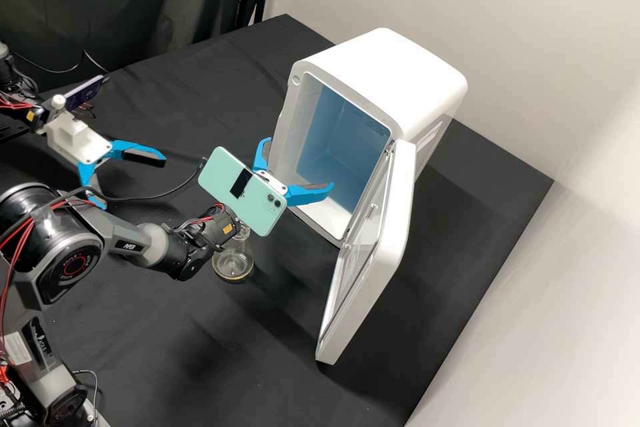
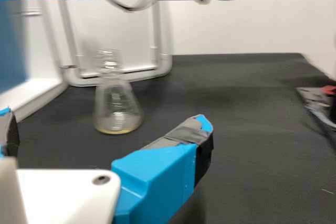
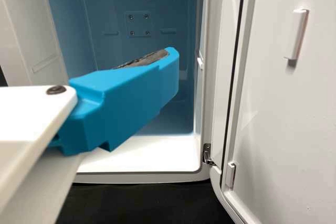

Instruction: Place the flask in the incubator

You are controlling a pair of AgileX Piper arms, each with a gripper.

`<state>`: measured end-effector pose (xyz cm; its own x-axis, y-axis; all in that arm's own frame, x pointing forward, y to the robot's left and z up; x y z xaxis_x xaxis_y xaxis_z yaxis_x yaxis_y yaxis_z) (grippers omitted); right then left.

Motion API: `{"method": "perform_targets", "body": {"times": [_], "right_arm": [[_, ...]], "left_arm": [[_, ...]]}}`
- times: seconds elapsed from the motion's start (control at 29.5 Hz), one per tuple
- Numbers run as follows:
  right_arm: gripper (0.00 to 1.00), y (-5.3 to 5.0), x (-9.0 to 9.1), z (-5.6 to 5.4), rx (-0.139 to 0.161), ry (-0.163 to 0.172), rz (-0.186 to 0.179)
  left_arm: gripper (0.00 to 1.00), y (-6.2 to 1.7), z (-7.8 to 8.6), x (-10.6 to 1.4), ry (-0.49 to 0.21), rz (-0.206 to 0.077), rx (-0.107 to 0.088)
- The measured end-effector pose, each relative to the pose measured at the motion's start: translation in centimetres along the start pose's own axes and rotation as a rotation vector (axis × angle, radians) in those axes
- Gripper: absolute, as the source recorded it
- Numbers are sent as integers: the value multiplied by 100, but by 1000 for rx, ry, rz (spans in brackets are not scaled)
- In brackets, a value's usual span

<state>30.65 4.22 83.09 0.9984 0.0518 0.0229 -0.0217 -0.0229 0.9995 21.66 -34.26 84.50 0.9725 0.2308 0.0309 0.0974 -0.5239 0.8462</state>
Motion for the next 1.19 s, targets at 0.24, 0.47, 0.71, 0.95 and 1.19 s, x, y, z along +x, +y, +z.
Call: {"method": "perform_targets", "body": {"times": [0.24,0.47,0.71,0.95,1.19], "right_arm": [[100,0,0,0,0,0,0],[100,0,0,0,0,0,0],[100,0,0,0,0,0,0],[100,0,0,0,0,0,0],[100,0,0,0,0,0,0]], "left_arm": [[100,76,-307,-38,119,37,-18],[100,134,-385,-97,138,58,-47],[100,211,-342,-121,111,83,-37],[100,319,-328,-167,112,130,-41],[100,390,-324,-208,108,158,-36]]}}
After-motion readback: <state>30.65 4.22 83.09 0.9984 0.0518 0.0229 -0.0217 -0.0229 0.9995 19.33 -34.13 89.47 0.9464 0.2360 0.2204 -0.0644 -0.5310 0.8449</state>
